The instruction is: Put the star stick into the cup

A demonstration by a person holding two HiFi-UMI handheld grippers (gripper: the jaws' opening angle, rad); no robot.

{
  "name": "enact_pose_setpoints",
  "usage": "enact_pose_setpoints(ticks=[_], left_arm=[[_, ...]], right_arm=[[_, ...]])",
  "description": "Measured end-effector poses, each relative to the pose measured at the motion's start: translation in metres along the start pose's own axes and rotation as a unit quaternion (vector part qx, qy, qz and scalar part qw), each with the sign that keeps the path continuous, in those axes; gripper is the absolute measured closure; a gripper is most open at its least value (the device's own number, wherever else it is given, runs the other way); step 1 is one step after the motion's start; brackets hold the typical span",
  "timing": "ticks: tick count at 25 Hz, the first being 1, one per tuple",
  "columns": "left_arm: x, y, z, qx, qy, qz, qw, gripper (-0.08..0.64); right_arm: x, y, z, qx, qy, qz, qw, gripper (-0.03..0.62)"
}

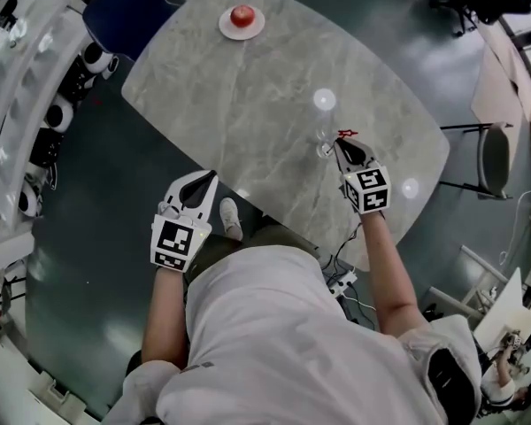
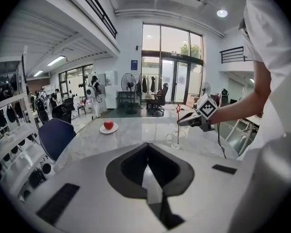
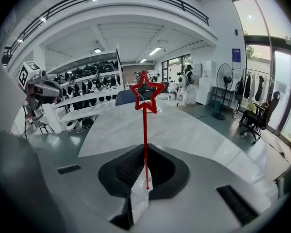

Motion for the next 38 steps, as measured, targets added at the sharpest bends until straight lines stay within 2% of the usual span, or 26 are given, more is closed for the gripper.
enact_pose_setpoints(ticks=[5,14,27,38], left_arm=[[0.003,0.002,0.002,-0.017,0.008,-0.006,0.9998,0.558],[0.005,-0.003,0.006,-0.03,0.016,-0.012,0.9993,0.558],[0.022,-0.005,-0.006,-0.057,0.03,-0.034,0.9973,0.558],[0.028,-0.007,-0.015,-0.072,0.032,-0.039,0.9961,0.558]], right_arm=[[0.011,-0.001,0.015,-0.021,0.018,0.003,1.0,0.566],[0.007,-0.005,0.032,-0.039,0.015,0.0,0.999,0.566],[0.003,-0.006,0.049,-0.053,0.026,-0.015,0.998,0.565],[0.006,-0.007,0.049,-0.047,0.028,-0.012,0.998,0.561]])
Point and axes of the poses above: the fingertips, and each gripper's own axes: z forward along the fingers, y to its left, x out of its underside, the point moved 3 cm from there along -z, backward along the fingers, and after that the axes turned 8 degrees about -x, right-handed, at the moved point
